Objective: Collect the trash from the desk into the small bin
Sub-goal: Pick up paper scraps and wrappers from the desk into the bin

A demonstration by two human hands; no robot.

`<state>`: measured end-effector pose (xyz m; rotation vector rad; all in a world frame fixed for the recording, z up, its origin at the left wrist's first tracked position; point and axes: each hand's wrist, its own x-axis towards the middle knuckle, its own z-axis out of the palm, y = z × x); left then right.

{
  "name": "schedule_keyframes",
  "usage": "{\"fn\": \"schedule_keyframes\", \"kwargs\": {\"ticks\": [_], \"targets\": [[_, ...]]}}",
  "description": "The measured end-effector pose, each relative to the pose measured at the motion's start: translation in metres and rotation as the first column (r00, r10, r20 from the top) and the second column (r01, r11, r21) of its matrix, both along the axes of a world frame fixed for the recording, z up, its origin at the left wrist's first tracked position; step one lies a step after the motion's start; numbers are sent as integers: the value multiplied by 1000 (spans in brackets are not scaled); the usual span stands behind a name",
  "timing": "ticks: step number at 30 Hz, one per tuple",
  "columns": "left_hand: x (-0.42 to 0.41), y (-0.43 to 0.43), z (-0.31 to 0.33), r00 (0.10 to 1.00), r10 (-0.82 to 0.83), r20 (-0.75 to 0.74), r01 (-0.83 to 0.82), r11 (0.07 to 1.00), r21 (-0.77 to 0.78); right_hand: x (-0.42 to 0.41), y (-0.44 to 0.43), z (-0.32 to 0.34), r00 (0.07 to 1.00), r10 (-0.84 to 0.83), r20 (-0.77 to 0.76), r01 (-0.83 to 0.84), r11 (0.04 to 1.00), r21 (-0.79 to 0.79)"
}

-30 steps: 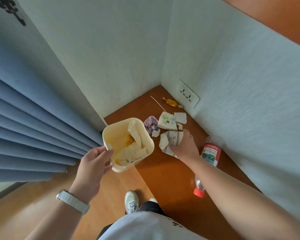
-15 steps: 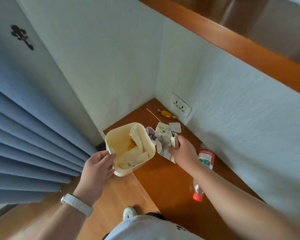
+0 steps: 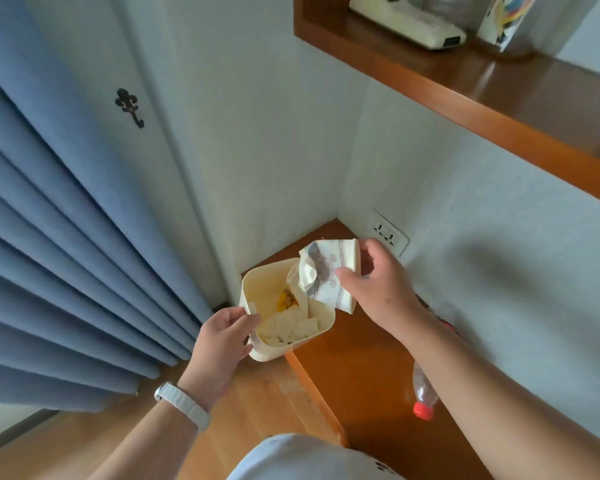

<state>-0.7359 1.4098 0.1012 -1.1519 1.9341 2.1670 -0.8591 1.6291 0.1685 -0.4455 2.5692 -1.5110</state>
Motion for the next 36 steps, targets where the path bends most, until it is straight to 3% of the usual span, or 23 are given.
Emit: {"fn": "schedule_keyframes", "kwargs": {"ticks": [3, 7, 13, 22, 28, 31, 36], "targets": [[6, -1, 2, 1000, -16, -13, 16, 1000, 0, 5, -18, -3, 983, 178, -55, -165, 969, 185], [15, 0, 5, 1000, -23, -21, 23, 1000, 7, 2, -41, -18, 867, 402, -294, -230, 846, 481], [21, 3, 10, 997, -77, -10, 77, 997, 4, -8, -64, -39, 807, 480, -343, -210, 777, 594], [19, -6, 1, 999, -12, 37, 13, 1000, -10, -18, -49, -48, 840, 456, -296, -246, 804, 541], [9, -10, -11, 997, -18, 80, 19, 1000, -10, -34, -9, -76, 949, 258, -181, -150, 875, 461], [4, -10, -15, 995, -24, 98, 26, 999, -24, -43, 17, -106, 976, 190, -107, -101, 830, 548], [-6, -10, -17, 995, -10, 102, 12, 1000, -21, -49, 42, -159, 977, 210, 38, -180, 719, 671]]}}
